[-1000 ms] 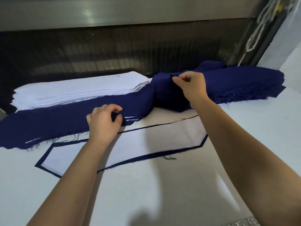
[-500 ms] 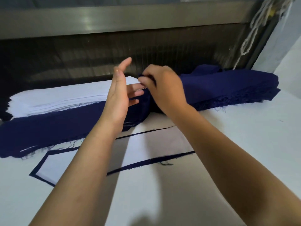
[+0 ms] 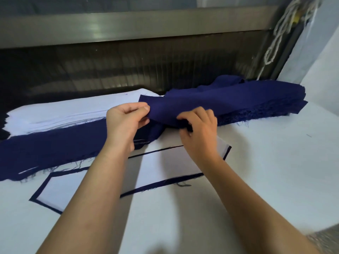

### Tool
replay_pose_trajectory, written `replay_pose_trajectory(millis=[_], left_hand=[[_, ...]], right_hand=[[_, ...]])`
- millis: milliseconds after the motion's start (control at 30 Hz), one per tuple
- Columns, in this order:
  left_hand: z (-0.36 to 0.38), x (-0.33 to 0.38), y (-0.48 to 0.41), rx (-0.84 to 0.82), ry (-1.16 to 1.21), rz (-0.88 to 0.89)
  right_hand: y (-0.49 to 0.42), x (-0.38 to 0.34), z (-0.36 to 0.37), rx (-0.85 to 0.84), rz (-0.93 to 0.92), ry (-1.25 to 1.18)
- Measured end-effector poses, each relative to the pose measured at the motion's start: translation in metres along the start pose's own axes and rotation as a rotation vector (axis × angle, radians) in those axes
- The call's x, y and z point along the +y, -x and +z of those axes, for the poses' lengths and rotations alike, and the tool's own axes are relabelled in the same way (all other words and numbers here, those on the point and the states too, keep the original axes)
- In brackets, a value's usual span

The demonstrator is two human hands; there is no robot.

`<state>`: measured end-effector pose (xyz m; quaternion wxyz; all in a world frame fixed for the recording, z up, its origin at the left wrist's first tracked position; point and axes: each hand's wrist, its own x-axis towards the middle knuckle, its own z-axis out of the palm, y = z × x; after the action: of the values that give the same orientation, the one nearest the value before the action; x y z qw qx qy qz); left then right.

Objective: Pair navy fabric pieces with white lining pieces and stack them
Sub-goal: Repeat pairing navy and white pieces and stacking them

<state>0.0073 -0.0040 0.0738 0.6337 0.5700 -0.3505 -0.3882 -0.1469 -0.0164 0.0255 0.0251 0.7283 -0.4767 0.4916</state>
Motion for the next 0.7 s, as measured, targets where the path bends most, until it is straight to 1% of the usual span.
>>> replay_pose_trajectory(millis=[67,133,200,267,333,367,467,567,700], left_hand=[[-0.005,0.000,-0.001,0.033,-0.001,0.031],[-0.012,0.000,-0.002,0.062,0.012,0.049],[-0.021,0.000,-0.002,0.074,0.019,0.060],[-0.032,-0.001,0.000,0.068,0.004,0.077],[-0.042,-0.001,0.003,0.056,-0.007,0.087],[-0.046,-0.001,0.005,0.047,-0.013,0.085],[-0.062,-0.004,0.009,0.019,-0.034,0.071],[-0.081,-0.006,0.013,-0.009,-0.111,0.059],[-0.119,-0.009,0.021,-0.007,-0.217,0.027]], right_hand=[[0.008,0.011,-0.003,0.027,0.067,-0.049],[0.009,0.020,-0.005,0.005,0.222,-0.131],[0.008,0.026,-0.005,-0.069,0.423,-0.218],[0.009,0.031,-0.004,-0.192,0.626,-0.316],[0.011,0.032,0.000,-0.266,0.760,-0.477],[0.011,0.030,0.002,-0.259,0.778,-0.551],[0.005,0.027,0.003,-0.150,0.802,-0.741],[-0.004,0.032,-0.002,-0.064,0.908,-0.798],[-0.008,0.038,-0.008,0.069,0.965,-0.812]])
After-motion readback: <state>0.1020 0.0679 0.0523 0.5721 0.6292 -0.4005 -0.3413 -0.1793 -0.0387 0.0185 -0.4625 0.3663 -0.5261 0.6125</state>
